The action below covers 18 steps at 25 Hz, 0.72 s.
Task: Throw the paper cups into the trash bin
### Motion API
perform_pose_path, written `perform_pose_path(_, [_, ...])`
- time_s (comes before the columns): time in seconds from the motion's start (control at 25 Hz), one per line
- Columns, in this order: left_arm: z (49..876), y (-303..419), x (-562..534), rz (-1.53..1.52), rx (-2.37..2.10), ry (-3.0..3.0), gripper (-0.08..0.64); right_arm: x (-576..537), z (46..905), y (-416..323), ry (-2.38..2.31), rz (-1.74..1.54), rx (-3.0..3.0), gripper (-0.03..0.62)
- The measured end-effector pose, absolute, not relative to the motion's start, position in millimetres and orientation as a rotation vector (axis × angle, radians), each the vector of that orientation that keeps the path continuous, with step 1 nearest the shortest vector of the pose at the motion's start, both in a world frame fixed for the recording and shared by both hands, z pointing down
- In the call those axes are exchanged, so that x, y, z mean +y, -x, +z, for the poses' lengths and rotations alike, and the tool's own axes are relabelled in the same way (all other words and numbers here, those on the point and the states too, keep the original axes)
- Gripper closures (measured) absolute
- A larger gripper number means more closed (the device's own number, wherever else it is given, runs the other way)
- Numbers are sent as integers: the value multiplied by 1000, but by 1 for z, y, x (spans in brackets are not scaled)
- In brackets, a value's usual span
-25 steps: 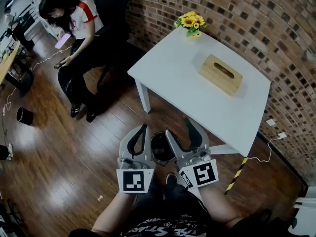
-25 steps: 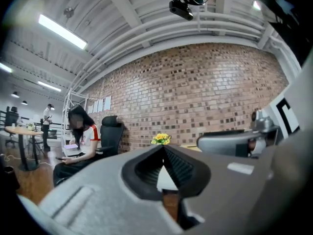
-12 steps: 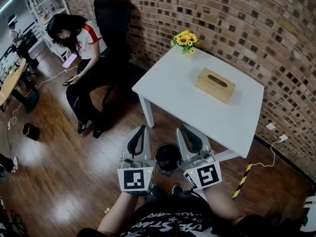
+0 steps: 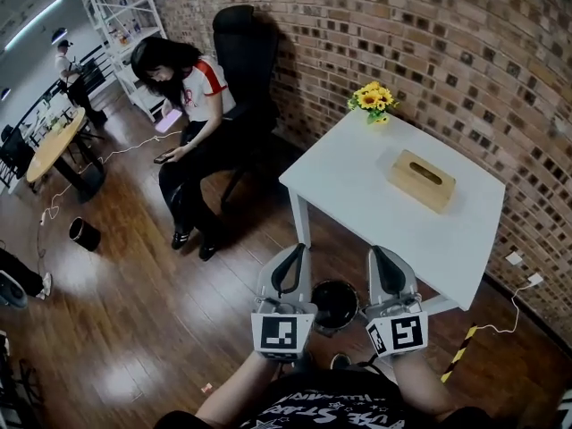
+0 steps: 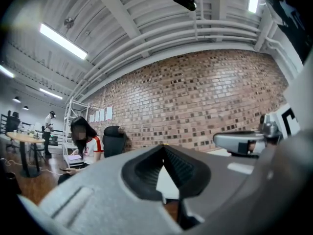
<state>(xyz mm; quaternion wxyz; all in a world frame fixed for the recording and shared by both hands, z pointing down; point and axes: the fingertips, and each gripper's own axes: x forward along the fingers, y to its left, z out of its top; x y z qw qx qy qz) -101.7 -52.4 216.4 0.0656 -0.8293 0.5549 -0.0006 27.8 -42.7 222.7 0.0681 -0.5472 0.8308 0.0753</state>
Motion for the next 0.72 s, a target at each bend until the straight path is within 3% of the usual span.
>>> perform_pose_path(0.72, [242,107,-38,-6,1728,2559,555,-34,241,-25,1686,200,2563,584])
